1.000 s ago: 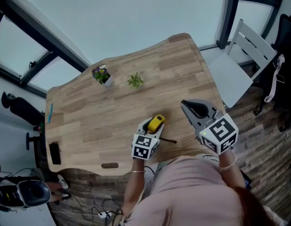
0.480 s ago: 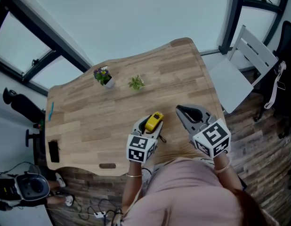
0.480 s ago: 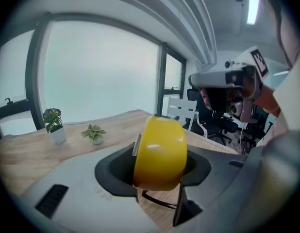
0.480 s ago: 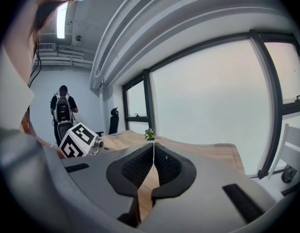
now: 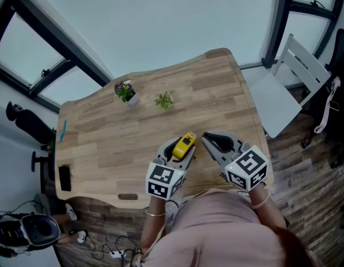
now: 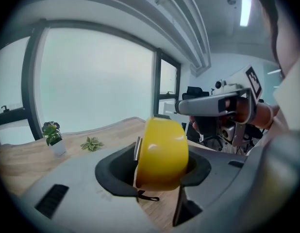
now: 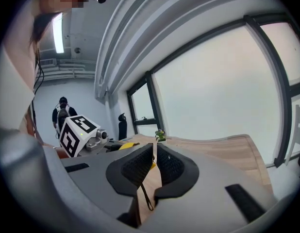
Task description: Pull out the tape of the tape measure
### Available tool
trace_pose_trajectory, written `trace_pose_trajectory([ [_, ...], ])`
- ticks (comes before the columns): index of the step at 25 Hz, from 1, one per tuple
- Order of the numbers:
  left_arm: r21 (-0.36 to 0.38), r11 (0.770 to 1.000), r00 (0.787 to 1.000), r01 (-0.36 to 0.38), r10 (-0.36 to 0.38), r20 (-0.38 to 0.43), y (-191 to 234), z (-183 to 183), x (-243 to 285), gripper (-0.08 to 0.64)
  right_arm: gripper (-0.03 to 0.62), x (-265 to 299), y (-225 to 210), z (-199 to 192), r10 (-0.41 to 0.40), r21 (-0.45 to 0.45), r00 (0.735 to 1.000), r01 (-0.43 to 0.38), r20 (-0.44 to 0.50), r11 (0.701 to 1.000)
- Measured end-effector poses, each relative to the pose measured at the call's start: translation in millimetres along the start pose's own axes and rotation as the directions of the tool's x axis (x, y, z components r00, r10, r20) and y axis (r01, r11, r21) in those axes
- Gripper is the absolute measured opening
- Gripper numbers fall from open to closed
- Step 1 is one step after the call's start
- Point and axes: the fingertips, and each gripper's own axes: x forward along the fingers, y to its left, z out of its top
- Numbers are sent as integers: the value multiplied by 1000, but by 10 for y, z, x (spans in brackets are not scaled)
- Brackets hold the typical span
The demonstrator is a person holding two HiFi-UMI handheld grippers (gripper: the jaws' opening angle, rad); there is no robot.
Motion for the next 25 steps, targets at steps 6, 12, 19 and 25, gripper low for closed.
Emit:
trace_pose_trajectory([
  [6,0,999,998,51,-51,43,-68,127,-129,187,2,45,54,2,56,151,997,-62,46,987],
  [12,44,998,998,53,-54,22,-90,117,-189,187,41,106,45,-16,104,270,992,-118,66,956],
  [19,74,994,995,75,-80,65,-147,190,-292,187,61,160,48,-81,167,473,977,-209,130,856],
  [25,68,994,991,84,-90,96,-160,235,-362,187,64,147,53,-22,226,654,938,-346,264,673],
])
